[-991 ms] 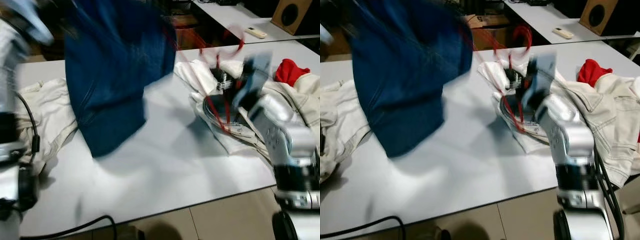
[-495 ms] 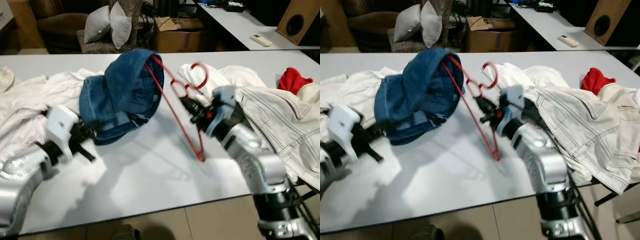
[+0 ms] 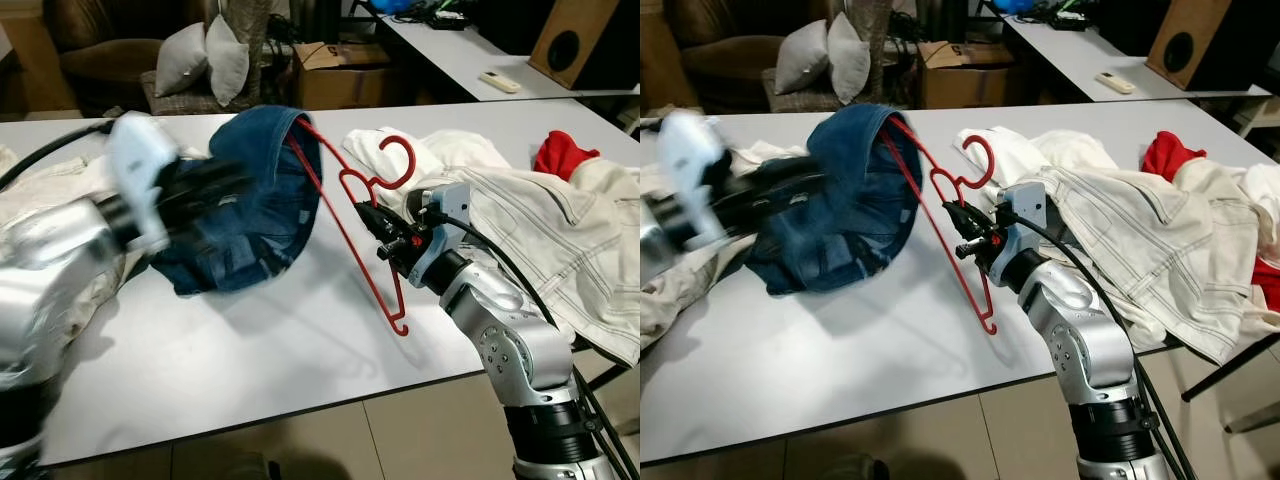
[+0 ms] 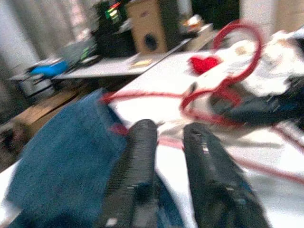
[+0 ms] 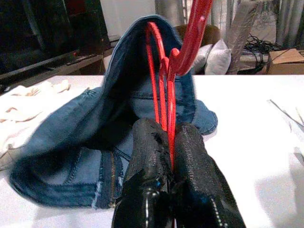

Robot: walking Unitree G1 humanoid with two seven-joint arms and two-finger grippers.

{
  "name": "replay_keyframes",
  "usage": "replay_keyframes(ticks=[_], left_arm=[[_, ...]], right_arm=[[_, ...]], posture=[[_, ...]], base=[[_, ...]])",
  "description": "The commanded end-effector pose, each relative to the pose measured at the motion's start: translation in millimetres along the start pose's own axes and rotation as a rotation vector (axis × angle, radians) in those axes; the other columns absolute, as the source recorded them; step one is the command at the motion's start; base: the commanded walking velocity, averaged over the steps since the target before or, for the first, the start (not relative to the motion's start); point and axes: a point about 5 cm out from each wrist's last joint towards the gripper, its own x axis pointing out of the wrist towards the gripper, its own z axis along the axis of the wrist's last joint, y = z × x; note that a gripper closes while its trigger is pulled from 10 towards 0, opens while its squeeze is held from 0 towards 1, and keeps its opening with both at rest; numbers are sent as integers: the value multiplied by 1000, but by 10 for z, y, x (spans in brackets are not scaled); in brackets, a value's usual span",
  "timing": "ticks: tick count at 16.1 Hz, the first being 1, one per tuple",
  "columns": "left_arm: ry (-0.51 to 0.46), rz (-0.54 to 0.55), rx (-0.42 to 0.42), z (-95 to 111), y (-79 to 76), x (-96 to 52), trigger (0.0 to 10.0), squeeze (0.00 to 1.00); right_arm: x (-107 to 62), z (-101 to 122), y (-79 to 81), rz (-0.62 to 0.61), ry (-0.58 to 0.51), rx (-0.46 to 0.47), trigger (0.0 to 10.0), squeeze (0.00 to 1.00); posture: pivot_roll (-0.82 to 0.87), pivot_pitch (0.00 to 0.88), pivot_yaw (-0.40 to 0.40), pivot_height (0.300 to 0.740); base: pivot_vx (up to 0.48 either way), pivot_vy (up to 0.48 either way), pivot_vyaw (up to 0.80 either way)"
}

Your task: Hang hanger

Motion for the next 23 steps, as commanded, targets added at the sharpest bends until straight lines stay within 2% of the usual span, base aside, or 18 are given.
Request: replay_keyframes(ticks=[1, 2, 4, 6, 8, 9, 10, 11, 12, 14, 15, 17, 18, 19, 21, 23], left_arm=[[5, -19, -17, -12, 1, 80, 10000, 1000], [10, -5, 2, -11, 15, 187, 10000, 1000], [44, 98, 86, -84, 31, 483, 10000, 1000], [104, 137, 122, -216, -13, 659, 10000, 1000], [164, 194, 203, -321, 25, 751, 10000, 1000], [202, 237, 266, -402, 67, 812, 10000, 392], [197, 249, 259, -422, 73, 851, 10000, 94], [181, 252, 228, -417, 63, 873, 10000, 0], [173, 253, 203, -427, 45, 900, 10000, 0], [265, 332, 418, -564, 128, 874, 10000, 0], [273, 370, 426, -604, 160, 853, 10000, 0], [259, 387, 358, -629, 145, 846, 10000, 0], [226, 376, 259, -619, 91, 871, 10000, 0], [207, 359, 221, -607, 36, 891, 10000, 0], [208, 360, 207, -656, -64, 880, 10000, 0], [235, 373, 260, -712, -79, 843, 10000, 0]], right_arm=[[-15, 42, 0, -8, -11, -14, 10000, 0], [-16, 48, 0, -6, -13, -14, 10000, 0], [-13, 57, 9, 4, -11, -21, 10000, 0], [-13, 72, 20, 9, -13, -25, 10000, 0], [-22, 78, 22, 9, -14, -26, 10000, 0], [-29, 78, 26, 10, -14, -27, 10000, 0], [-34, 78, 31, 12, -14, -28, 10000, 0], [-37, 79, 32, 11, -14, -29, 10000, 0], [-41, 82, 33, 10, -14, -29, 10000, 0], [-40, 92, 37, 9, -17, -31, 10000, 0], [-37, 94, 38, 11, -17, -31, 10000, 0], [-35, 94, 39, 12, -17, -31, 10000, 0], [-33, 93, 40, 13, -16, -31, 10000, 0], [-28, 93, 41, 14, -14, -31, 10000, 0], [-22, 95, 37, 15, -10, -36, 10000, 0], [-18, 98, 36, 18, -9, -41, 10000, 0]], posture=[[95, 0, -2, 740], [92, 0, -5, 740], [88, 0, -5, 740], [77, 0, -1, 740], [72, 0, -1, 740], [66, 0, 2, 740], [63, 0, 5, 740], [63, 0, 5, 740], [63, 0, 6, 740], [62, 0, 7, 740], [62, 0, 7, 740], [62, 0, 2, 740], [62, 0, 2, 740], [61, 2, -1, 740], [62, 1, -2, 740], [58, 0, -4, 740]], base=[[0, 0, 0], [0, 0, 0], [0, 0, 0], [0, 0, 0], [0, 0, 0], [0, 0, 0], [0, 0, 0], [0, 0, 0], [0, 0, 0], [0, 0, 0], [0, 0, 0], [0, 0, 0], [0, 0, 0], [0, 0, 0], [0, 0, 0], [0, 0, 0]])
